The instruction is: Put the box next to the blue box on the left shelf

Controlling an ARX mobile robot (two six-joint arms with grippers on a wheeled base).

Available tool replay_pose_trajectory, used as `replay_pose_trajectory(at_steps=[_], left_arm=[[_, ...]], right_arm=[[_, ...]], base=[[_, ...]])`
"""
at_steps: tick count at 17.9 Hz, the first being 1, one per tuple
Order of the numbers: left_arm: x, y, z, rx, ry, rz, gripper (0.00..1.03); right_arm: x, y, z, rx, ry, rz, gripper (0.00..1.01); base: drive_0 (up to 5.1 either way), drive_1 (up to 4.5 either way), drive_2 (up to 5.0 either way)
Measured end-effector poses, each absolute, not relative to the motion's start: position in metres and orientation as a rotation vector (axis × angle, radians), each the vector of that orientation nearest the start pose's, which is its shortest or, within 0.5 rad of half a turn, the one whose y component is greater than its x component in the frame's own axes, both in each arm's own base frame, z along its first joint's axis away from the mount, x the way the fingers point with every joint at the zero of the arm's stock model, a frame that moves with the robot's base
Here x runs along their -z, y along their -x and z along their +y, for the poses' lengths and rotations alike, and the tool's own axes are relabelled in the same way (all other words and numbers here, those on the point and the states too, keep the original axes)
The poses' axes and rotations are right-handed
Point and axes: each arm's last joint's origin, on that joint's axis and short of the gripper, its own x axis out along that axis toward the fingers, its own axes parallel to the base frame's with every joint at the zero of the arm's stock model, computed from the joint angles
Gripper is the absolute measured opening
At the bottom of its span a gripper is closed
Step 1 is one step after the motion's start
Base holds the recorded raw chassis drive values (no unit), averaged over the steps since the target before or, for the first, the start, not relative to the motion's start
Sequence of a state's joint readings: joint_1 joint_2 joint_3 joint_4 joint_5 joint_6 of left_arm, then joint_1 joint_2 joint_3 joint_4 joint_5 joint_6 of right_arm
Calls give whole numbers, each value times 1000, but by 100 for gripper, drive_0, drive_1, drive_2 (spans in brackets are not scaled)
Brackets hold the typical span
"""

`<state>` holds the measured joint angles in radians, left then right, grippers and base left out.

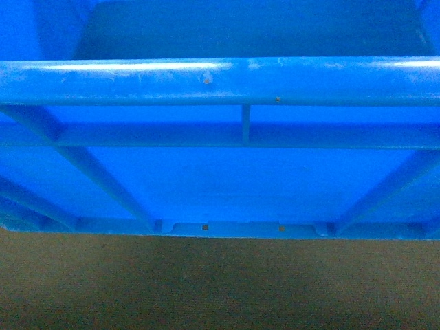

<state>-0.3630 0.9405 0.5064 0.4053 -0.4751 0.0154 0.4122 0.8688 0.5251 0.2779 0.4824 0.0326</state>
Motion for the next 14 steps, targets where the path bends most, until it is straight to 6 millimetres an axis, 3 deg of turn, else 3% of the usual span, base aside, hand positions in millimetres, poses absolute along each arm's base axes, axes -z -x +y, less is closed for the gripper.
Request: replay_pose_trajectory(at_steps=[14], left_arm=[[-265,-197,-61,-112,-28,28,13]], right_arm=[[-273,-183,65,72,-4,59,8]], base=[[0,0,0]])
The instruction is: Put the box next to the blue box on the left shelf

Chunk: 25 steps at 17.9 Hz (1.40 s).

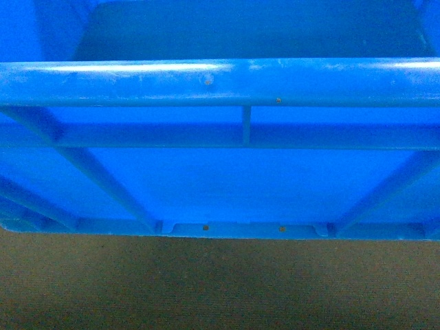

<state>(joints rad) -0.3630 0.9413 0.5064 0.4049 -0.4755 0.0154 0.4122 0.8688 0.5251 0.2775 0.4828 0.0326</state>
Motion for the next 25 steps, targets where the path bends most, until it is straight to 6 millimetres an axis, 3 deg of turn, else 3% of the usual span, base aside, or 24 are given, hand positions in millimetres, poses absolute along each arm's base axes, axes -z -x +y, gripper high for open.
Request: replay_pose_trajectory(at_steps=[8,25], left_arm=[[-265,-197,-61,-112,-28,28,13],[-265,-197,-60,-115,-31,28,13]], right_arm=[[-273,-183,65,72,-4,58,8],[-273,-183,65,71,-4,59,8]], base=[[-6,-6,-6],[-172,-172,-172]])
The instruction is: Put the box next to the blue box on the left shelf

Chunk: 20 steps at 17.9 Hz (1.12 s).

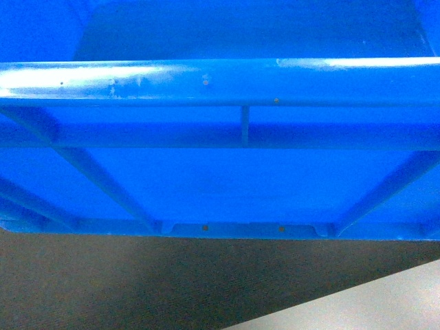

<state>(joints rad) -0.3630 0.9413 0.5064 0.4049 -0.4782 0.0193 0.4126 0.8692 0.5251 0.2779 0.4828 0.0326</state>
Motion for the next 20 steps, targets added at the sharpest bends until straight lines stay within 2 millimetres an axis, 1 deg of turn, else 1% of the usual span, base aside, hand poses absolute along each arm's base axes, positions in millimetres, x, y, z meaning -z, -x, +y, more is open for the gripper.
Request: replay_pose_trajectory(at_steps=[20], left_arm=[[-265,-197,-60,-115,-32,29,13]], right_arm=[[-273,-183,65,71,-4,59,8]], base=[[-166,-166,-166]])
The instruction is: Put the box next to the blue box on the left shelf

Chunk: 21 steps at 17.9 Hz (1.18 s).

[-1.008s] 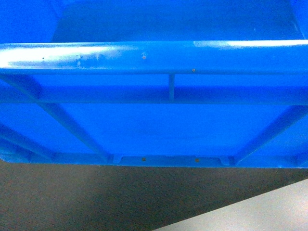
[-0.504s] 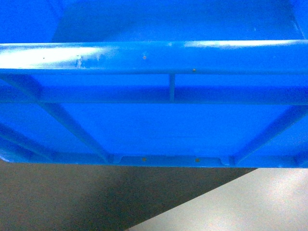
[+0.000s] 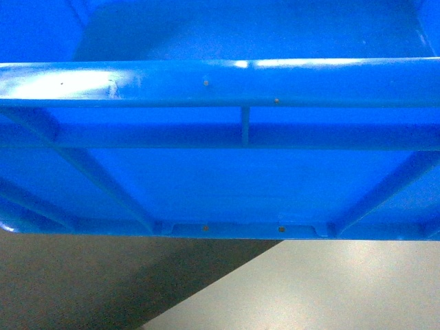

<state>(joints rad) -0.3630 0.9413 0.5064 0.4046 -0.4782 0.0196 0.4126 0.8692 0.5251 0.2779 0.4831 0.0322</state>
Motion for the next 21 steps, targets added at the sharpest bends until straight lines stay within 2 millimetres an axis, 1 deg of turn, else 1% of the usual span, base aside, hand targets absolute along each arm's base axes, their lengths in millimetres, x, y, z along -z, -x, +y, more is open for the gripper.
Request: replay_pose_trajectory(at_steps=[21], left_arm=[[-265,-197,-60,-115,-32,28,13]], right_arm=[[-273,-183,65,73,-4,57,8]], base=[[-159,-159,-159]])
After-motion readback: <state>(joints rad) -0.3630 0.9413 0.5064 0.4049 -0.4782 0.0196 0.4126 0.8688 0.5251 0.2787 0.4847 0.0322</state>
